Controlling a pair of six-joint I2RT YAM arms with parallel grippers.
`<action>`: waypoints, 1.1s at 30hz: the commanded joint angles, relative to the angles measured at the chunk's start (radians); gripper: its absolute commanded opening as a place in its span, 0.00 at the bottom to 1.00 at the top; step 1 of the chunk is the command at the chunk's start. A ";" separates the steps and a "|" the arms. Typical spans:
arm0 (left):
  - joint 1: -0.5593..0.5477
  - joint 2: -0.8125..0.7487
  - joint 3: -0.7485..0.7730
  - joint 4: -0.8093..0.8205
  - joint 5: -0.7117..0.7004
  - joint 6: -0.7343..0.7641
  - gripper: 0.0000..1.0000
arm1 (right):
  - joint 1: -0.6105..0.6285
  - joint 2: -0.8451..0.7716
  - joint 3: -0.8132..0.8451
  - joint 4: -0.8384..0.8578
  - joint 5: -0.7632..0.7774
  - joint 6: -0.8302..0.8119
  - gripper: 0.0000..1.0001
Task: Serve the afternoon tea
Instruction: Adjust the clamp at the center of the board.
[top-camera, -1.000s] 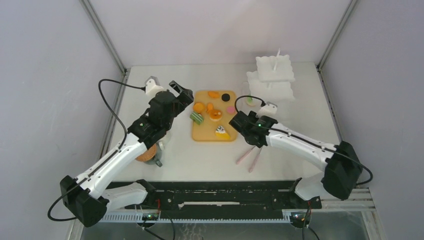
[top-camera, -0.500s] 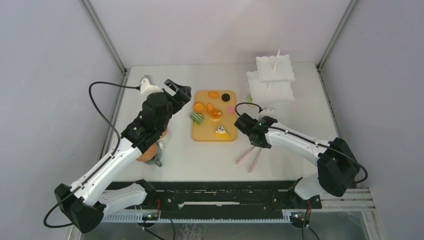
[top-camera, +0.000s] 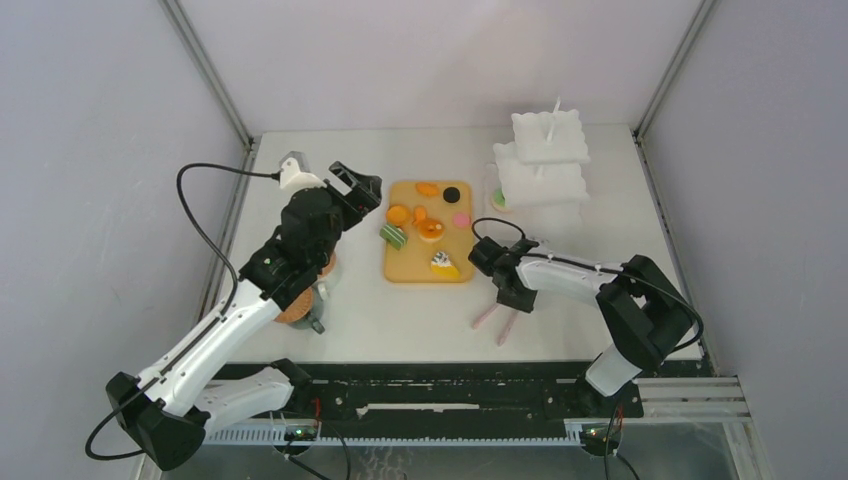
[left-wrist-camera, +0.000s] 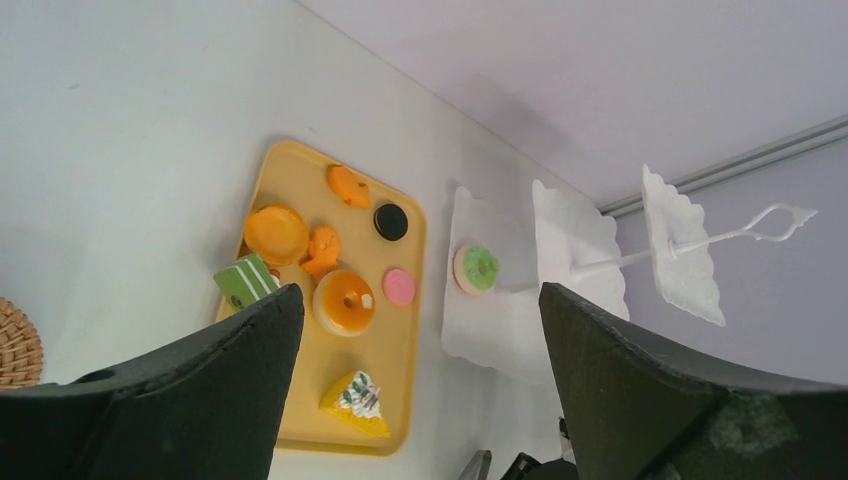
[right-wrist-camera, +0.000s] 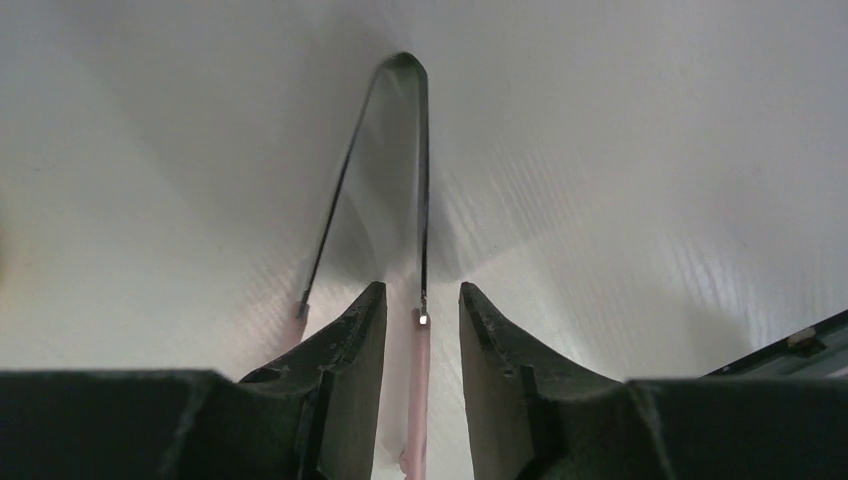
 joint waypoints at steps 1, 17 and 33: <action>0.008 -0.026 -0.016 0.012 0.010 0.048 0.92 | -0.013 0.004 -0.033 0.066 -0.045 0.096 0.39; 0.029 -0.032 0.001 -0.024 0.032 0.117 0.92 | -0.009 -0.114 -0.084 -0.076 -0.126 0.595 0.00; 0.029 -0.154 -0.096 -0.001 0.084 0.146 0.93 | -0.054 -0.104 -0.006 -0.150 -0.167 1.066 0.27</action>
